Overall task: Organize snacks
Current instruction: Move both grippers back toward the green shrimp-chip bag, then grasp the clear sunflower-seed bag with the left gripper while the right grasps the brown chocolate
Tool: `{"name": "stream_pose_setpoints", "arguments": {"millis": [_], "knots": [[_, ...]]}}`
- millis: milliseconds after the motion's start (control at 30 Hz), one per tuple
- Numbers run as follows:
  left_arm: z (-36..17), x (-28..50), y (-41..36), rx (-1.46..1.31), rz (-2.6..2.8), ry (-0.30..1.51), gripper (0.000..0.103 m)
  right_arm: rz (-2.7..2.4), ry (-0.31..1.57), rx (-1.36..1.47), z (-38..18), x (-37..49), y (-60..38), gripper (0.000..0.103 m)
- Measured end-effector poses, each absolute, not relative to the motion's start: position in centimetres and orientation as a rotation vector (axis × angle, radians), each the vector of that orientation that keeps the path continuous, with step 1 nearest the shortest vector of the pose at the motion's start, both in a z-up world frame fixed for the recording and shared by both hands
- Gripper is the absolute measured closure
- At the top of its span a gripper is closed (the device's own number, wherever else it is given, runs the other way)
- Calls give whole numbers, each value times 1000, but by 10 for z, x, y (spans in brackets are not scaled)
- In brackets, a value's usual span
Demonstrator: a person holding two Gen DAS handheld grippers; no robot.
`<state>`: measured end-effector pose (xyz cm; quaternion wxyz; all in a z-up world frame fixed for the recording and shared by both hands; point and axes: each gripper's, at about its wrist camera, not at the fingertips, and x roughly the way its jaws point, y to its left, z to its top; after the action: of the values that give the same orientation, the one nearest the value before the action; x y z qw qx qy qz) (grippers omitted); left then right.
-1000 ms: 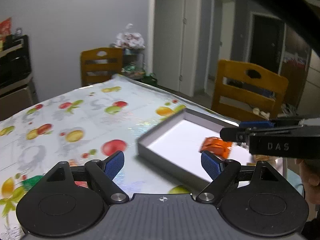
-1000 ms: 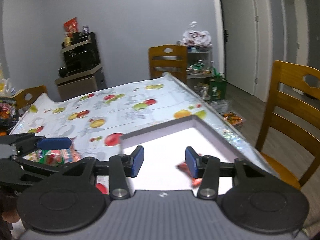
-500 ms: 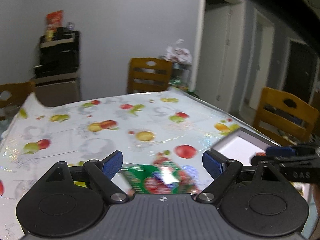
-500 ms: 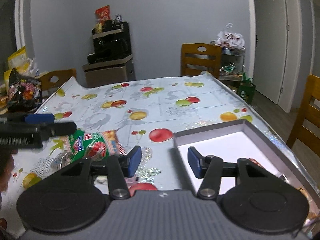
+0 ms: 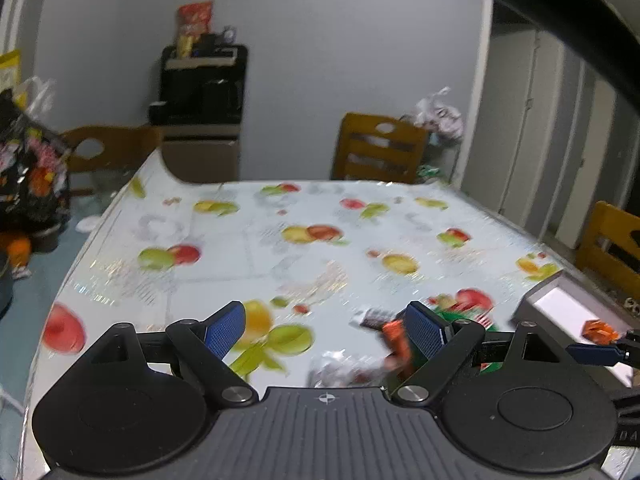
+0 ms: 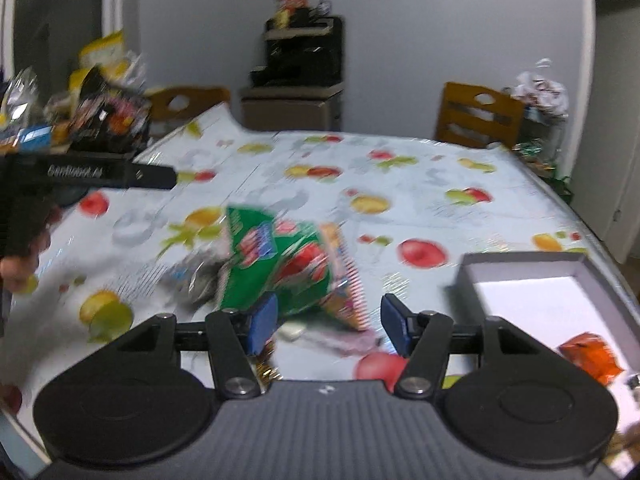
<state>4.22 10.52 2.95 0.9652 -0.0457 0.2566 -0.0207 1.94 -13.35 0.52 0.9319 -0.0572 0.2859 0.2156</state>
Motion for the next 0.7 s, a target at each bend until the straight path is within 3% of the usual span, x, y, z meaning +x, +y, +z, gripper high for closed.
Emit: {"name": "stream_pose_setpoints", "arguments": {"millis": [700], "knots": [[-33,71,103,-102,-186,697,12,511,688,-191,-35,22,-82,45]]}}
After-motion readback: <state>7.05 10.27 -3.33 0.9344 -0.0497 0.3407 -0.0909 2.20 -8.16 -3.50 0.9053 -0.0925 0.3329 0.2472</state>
